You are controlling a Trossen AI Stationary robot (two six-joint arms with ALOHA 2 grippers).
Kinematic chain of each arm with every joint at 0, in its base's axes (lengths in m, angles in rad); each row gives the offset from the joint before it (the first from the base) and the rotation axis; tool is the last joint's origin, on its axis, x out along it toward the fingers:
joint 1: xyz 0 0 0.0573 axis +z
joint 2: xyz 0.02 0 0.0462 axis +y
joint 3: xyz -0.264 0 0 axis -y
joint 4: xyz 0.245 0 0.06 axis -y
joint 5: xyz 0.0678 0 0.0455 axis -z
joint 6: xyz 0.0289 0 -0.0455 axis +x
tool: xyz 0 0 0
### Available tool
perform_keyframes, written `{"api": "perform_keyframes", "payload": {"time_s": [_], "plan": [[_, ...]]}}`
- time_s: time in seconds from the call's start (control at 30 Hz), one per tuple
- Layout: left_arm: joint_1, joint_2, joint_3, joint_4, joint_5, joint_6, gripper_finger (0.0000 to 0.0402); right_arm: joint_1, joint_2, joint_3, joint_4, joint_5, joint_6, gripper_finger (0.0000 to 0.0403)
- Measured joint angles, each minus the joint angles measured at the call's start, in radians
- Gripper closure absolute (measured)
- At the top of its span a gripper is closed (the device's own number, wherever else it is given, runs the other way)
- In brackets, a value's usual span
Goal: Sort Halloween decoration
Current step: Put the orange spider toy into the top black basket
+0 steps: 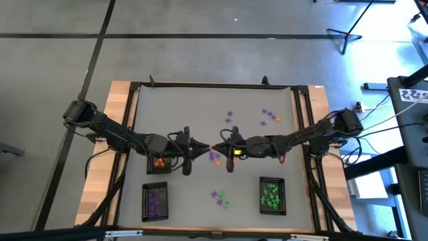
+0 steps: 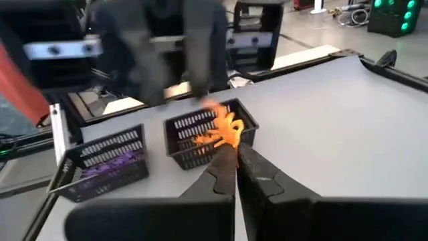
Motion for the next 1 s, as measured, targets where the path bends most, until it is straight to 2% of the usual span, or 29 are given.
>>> {"api": "perform_keyframes", "payload": {"time_s": [0.13,0.23,0.57,1.0], "plan": [[-0.001,0.0,0.0,-0.017,0.107,0.003,0.0344,-0.004,0.033,0.058,-0.011,-0.017,-0.026,0.0401],[-0.001,0.0,0.0,-0.038,0.147,0.003,0.0344,-0.004,0.034,0.084,-0.033,-0.052,-0.028,0.0401],[-0.003,0.0,0.0,-0.111,0.212,0.003,0.0344,0.013,0.032,0.103,-0.182,-0.045,-0.016,0.0401],[-0.01,0.0,0.0,-0.109,0.227,0.002,0.0344,0.068,0.032,0.103,-0.225,-0.053,0.001,0.0401]]}}
